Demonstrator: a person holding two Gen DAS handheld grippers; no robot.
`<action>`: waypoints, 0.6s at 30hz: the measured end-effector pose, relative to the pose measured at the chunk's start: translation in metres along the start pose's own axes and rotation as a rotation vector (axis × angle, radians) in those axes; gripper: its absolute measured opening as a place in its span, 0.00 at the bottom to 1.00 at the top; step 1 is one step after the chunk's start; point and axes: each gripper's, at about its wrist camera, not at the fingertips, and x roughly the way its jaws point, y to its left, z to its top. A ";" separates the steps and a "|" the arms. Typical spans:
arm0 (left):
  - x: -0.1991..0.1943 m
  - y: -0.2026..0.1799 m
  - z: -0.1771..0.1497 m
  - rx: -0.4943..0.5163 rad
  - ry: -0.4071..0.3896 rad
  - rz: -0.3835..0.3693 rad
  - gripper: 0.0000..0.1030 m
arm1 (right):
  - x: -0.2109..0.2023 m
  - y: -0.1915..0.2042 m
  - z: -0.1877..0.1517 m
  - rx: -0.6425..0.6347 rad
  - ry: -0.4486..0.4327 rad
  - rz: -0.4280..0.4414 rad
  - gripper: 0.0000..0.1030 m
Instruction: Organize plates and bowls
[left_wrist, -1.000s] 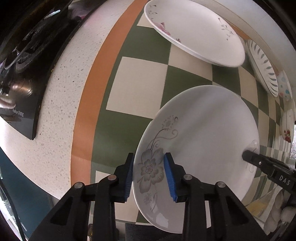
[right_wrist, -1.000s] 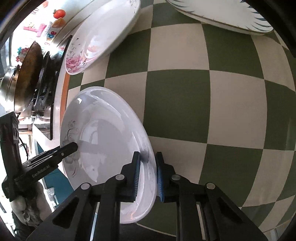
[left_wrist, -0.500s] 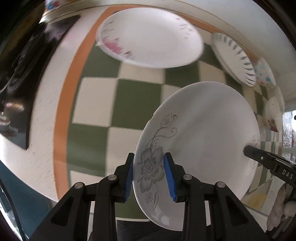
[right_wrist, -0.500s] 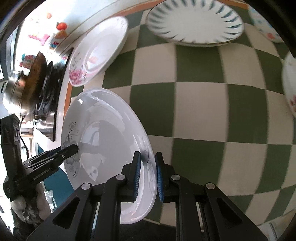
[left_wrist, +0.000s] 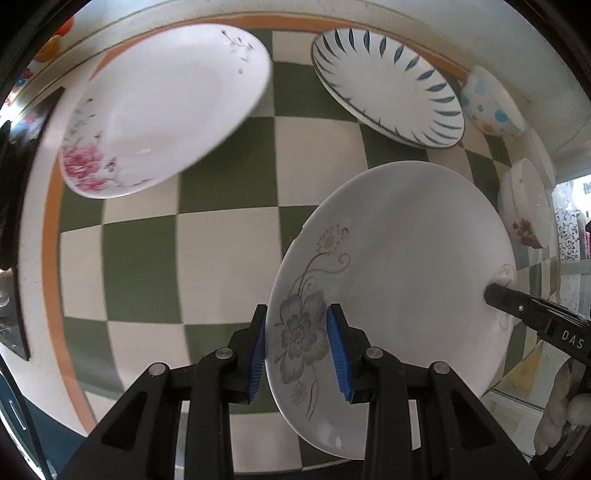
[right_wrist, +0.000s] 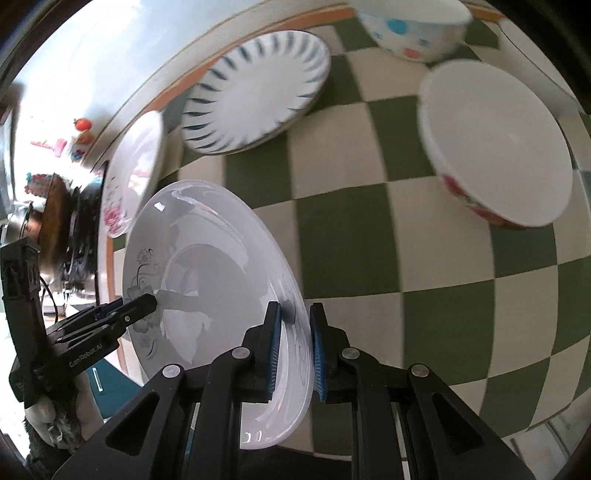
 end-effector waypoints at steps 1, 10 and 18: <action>0.005 -0.002 0.003 0.005 0.008 0.007 0.28 | 0.004 -0.002 0.000 0.002 0.004 -0.004 0.17; 0.029 -0.013 0.021 0.006 0.036 0.039 0.28 | 0.027 -0.025 0.003 0.033 0.043 0.002 0.17; 0.016 -0.008 0.009 -0.045 0.004 0.030 0.28 | 0.035 -0.023 0.008 0.012 0.081 0.019 0.19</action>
